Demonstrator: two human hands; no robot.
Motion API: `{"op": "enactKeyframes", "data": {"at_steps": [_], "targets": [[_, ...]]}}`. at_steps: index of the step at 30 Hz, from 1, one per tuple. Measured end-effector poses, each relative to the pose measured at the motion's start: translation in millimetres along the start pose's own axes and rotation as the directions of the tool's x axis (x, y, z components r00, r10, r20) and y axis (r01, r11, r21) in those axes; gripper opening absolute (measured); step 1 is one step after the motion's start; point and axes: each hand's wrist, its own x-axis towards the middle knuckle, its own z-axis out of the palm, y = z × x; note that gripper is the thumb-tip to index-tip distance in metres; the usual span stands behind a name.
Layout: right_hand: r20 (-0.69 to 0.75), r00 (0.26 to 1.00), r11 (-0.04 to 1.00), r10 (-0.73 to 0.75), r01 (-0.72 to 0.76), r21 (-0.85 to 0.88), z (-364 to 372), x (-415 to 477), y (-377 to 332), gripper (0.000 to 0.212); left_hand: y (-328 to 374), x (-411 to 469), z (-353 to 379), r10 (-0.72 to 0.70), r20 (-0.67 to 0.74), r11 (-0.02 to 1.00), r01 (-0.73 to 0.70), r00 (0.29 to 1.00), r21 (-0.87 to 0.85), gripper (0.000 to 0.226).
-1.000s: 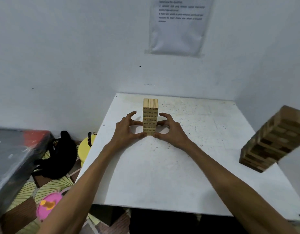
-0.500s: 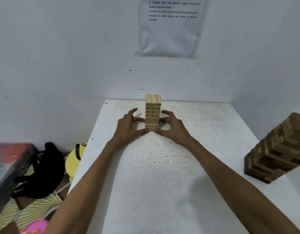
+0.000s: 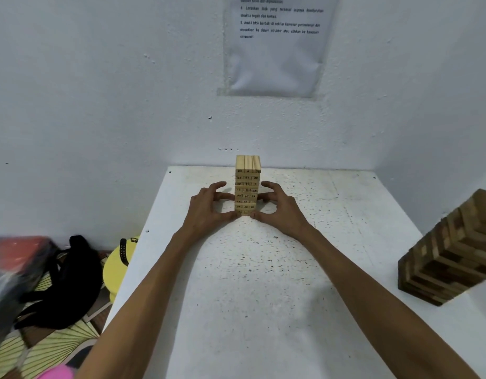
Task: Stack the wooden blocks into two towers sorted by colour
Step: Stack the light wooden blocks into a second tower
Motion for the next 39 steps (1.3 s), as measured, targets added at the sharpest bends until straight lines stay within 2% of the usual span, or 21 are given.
{"op": "enactKeyframes", "data": {"at_steps": [9,11,12,14,16,19,22,25,27,29,33,35,37,39], "targets": [[0.037,0.999,1.0,-0.005,0.005,0.013,-2.4,-5.7,-4.2,0.099,-3.1,-0.1,0.1,0.021,0.036,1.0,-0.021,0.999,-0.005,0.094],[0.055,0.998,0.999,0.006,-0.009,0.053,-5.2,-9.5,-3.9,0.093,-3.2,-1.3,-3.5,0.021,0.063,0.998,-0.017,0.998,-0.061,0.088],[0.032,0.999,0.992,0.027,-0.031,0.122,-4.5,-11.4,-4.6,0.085,-2.3,-1.1,-5.6,-0.013,0.066,0.989,0.022,0.998,-0.143,0.079],[-0.061,0.992,0.949,0.11,-0.087,0.303,0.5,-13.4,-10.3,0.076,4.4,-0.3,-9.6,-0.142,0.063,0.898,0.155,0.988,-0.412,0.063],[-0.139,0.968,0.901,0.208,-0.134,0.412,10.2,-8.7,-19.1,0.085,14.1,3.9,-7.6,-0.237,0.074,0.741,0.229,0.969,-0.631,0.075],[-0.152,0.944,0.824,0.293,-0.169,0.541,26.6,-0.8,-36.7,0.087,25.9,10.3,9.1,-0.273,0.12,0.581,0.263,0.954,-0.77,0.105],[-0.154,0.934,0.757,0.323,-0.157,0.635,37.3,5.6,-51.9,0.094,18.9,21.8,33.7,-0.27,0.18,0.476,0.294,0.946,-0.829,0.1],[-0.134,0.933,0.713,0.333,-0.157,0.683,48.2,15.5,-53.0,0.1,17.5,30.7,45.5,-0.269,0.156,0.494,0.276,0.95,-0.825,0.099],[-0.125,0.936,0.719,0.328,-0.162,0.676,53.6,20.4,-52.4,0.1,20.6,34.4,48.0,-0.269,0.137,0.502,0.26,0.953,-0.825,0.1],[-0.162,0.936,0.736,0.311,-0.13,0.665,55.5,21.9,-56.3,0.088,27.7,34.6,47.8,-0.26,0.124,0.516,0.246,0.958,-0.821,0.098],[-0.17,0.947,0.707,0.272,-0.077,0.703,58.2,24.9,-55.3,0.075,34.6,33.6,51.9,-0.262,0.127,0.474,0.242,0.957,-0.846,0.098],[-0.169,0.945,0.704,0.281,-0.083,0.705,60.4,25.0,-56.7,0.077,42.0,29.0,50.0,-0.276,0.139,0.464,0.258,0.951,-0.848,0.099],[-0.155,0.947,0.703,0.282,-0.094,0.705,62.3,24.8,-57.2,0.085,54.7,23.0,44.4,-0.274,0.117,0.494,0.244,0.955,-0.835,0.095],[-0.158,0.948,0.705,0.276,-0.088,0.703,62.1,24.0,-59.2,0.085,65.1,20.6,43.8,-0.249,0.126,0.451,0.23,0.96,-0.862,0.089]]}}
